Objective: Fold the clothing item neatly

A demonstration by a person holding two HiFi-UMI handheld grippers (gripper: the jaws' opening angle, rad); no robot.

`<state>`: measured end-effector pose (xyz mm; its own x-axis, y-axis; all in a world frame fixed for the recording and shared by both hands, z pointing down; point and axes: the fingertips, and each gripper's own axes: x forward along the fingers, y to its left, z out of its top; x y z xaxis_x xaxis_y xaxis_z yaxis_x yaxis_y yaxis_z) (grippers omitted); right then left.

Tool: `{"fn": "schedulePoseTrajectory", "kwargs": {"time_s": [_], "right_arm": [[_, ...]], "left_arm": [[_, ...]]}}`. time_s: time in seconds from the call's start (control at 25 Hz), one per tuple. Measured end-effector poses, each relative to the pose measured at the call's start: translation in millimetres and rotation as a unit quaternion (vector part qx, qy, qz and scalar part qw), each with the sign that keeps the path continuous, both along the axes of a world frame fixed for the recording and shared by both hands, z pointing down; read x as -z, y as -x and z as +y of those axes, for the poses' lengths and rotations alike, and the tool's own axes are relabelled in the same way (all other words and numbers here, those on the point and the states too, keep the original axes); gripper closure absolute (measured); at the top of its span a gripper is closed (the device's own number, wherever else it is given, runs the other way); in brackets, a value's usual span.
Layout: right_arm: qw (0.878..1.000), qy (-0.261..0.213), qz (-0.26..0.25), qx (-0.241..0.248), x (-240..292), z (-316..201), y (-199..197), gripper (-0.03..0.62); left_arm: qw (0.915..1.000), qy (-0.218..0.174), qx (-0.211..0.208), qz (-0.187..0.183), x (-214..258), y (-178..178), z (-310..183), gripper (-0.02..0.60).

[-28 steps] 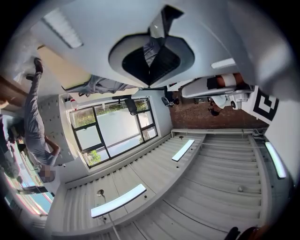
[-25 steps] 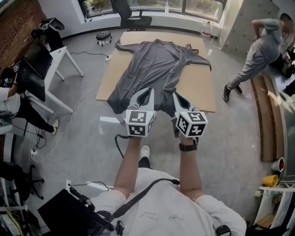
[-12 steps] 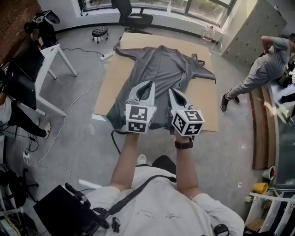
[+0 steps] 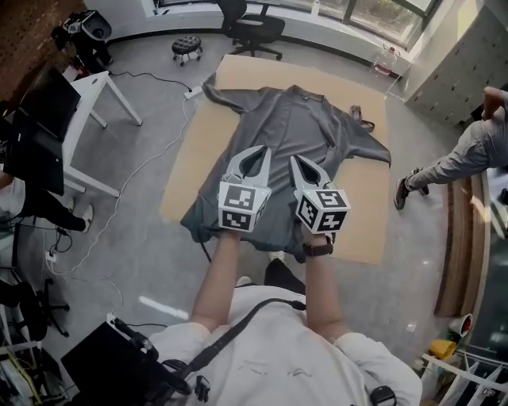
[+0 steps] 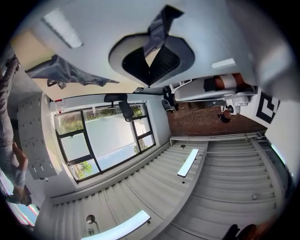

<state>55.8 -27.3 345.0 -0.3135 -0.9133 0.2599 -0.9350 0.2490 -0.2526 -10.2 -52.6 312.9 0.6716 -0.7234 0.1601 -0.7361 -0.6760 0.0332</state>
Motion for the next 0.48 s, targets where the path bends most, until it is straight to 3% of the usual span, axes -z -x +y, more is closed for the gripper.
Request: {"fn": "schedulePoseTrajectory", "kwargs": {"time_s": [0.24,0.36,0.48], "right_arm": [[0.999,0.029,-0.023,-0.003,-34,-57,-58,0.588],[0.997,0.064,-0.035,-0.002,-72,-83,-80,0.588],[0.996,0.089,-0.004,-0.005,-116,-124,-99,0.588]], "left_arm": [[0.9981,0.046,0.02,-0.035,-49,-41,-51,0.58],[0.9939,0.078,0.036,-0.068,-88,-44,-63,0.58],[0.9885,0.11,0.049,-0.092,-126,-38,-72,0.58]]}}
